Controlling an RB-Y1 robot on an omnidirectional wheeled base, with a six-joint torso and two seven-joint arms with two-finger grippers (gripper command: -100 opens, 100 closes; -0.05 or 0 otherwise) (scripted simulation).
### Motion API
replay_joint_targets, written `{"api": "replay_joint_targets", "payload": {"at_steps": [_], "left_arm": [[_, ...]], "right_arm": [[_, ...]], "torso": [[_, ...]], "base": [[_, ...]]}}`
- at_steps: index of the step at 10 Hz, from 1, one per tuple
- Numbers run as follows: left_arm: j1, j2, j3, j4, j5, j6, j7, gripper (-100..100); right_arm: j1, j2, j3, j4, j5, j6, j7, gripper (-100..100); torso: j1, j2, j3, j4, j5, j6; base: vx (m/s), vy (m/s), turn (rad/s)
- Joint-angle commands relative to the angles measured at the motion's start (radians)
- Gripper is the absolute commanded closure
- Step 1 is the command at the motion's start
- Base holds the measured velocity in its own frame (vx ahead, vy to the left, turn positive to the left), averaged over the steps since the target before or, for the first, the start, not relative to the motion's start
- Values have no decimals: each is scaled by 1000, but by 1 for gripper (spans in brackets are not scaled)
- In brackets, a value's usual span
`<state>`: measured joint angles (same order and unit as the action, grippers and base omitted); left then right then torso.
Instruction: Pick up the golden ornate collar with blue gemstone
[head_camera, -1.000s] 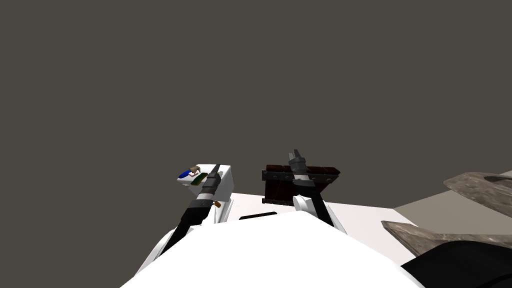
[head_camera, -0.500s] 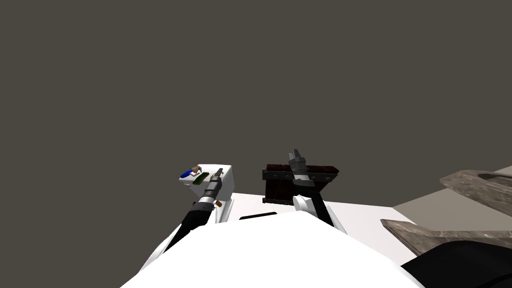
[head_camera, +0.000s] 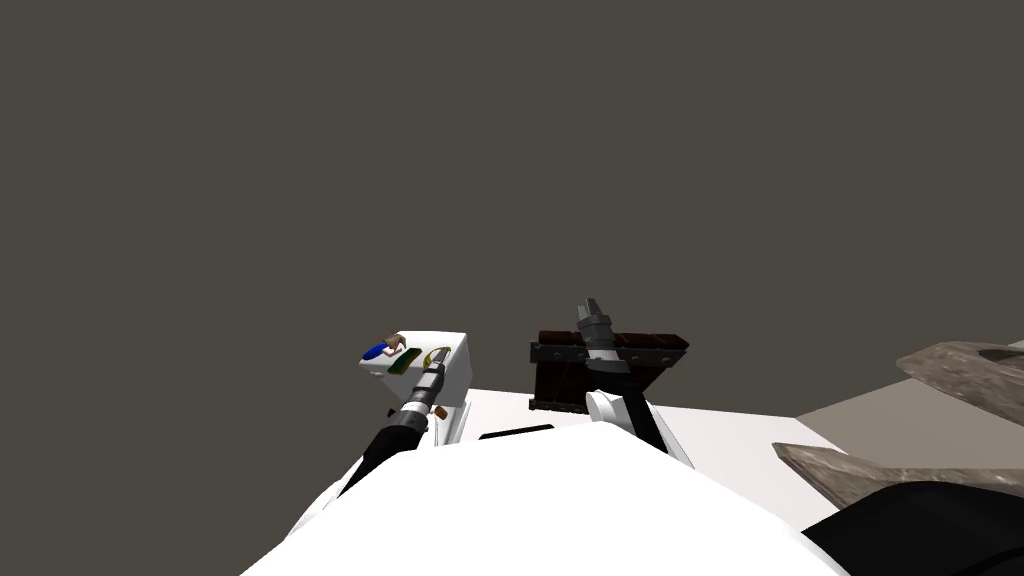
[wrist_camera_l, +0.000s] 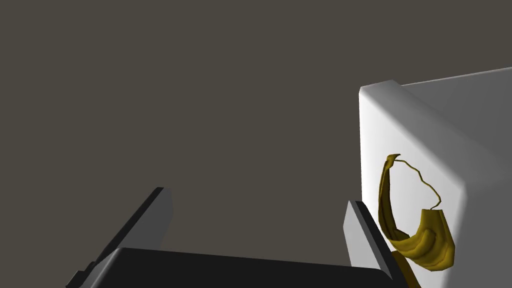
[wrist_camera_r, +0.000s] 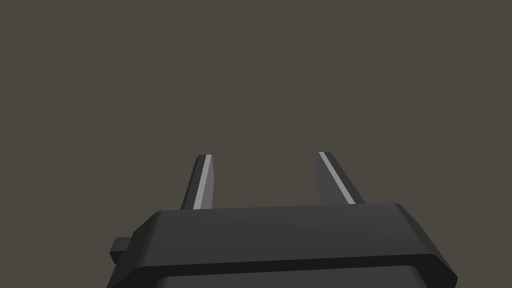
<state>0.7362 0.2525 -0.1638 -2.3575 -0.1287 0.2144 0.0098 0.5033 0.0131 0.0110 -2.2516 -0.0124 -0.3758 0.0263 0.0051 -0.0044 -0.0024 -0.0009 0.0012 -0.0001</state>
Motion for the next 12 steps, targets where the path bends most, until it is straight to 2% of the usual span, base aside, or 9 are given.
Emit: {"api": "replay_joint_targets", "payload": {"at_steps": [1,7,8,12], "left_arm": [[16,5,-5,6,-8,42,-12,-100],[53,22,-14,30,-36,188,-60,-100],[63,26,-17,37,-44,229,-75,-100],[81,36,-22,47,-61,300,-101,-100]], "right_arm": [[0,0,0,0,0,0,0,0],[0,0,0,0,0,0,0,0],[0,0,0,0,0,0,0,0],[0,0,0,0,0,0,0,0]], "torso": [[0,0,0,0,0,0],[0,-3,-2,-1,0,0],[1,-3,-2,-1,0,0],[0,-1,-1,0,0,0]], "base": [[72,79,0],[96,83,-1],[114,108,-2],[73,75,-27]]}}
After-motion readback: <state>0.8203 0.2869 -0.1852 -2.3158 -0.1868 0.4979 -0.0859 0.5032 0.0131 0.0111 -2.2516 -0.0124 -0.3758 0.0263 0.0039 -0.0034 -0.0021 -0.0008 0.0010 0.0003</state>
